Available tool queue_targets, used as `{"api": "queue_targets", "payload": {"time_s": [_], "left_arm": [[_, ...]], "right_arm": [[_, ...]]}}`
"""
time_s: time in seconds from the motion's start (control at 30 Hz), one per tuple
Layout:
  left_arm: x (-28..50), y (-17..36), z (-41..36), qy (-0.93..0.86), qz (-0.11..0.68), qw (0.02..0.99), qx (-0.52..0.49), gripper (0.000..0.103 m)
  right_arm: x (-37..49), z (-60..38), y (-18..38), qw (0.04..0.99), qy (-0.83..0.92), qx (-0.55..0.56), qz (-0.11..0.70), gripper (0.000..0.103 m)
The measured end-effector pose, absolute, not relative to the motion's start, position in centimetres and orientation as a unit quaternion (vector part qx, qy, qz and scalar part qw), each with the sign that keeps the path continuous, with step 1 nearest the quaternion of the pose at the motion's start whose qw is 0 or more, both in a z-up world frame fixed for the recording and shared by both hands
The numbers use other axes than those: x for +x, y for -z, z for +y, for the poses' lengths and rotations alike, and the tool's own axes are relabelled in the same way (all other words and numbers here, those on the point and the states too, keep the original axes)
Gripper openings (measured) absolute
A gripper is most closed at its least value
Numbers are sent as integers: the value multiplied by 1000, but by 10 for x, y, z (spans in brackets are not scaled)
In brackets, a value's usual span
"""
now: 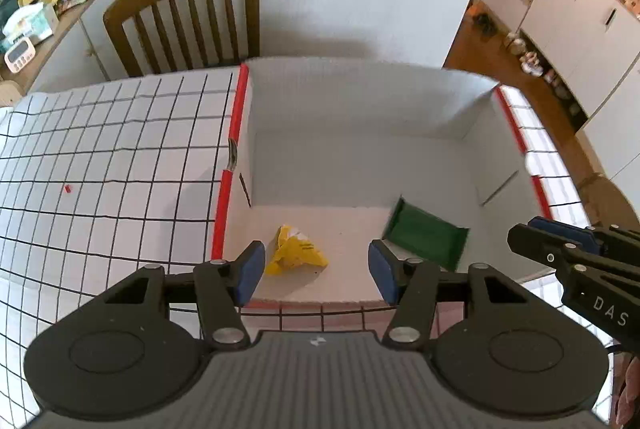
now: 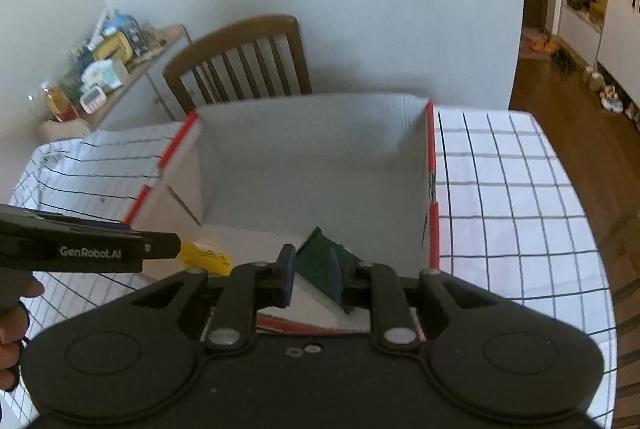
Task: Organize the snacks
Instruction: 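Withdraw both tools from the box back to the snack pile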
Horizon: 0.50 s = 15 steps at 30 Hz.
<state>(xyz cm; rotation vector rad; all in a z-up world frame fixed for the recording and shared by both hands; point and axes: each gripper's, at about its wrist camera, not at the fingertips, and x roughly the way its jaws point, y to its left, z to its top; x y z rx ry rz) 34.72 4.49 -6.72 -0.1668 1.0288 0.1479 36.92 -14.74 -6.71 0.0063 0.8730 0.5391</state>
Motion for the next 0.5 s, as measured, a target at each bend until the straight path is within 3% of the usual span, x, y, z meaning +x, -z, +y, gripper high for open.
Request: {"api": "queue_targets", "payload": {"time_s": [0.43, 0.5], "left_arm": [[278, 6, 34, -54, 418, 905, -64, 58], [265, 0, 34, -48, 409, 909, -63, 64]], "right_arm": [[305, -162, 19, 906, -262, -6, 334, 24], [293, -164, 14, 909, -263, -11, 324, 24]]}}
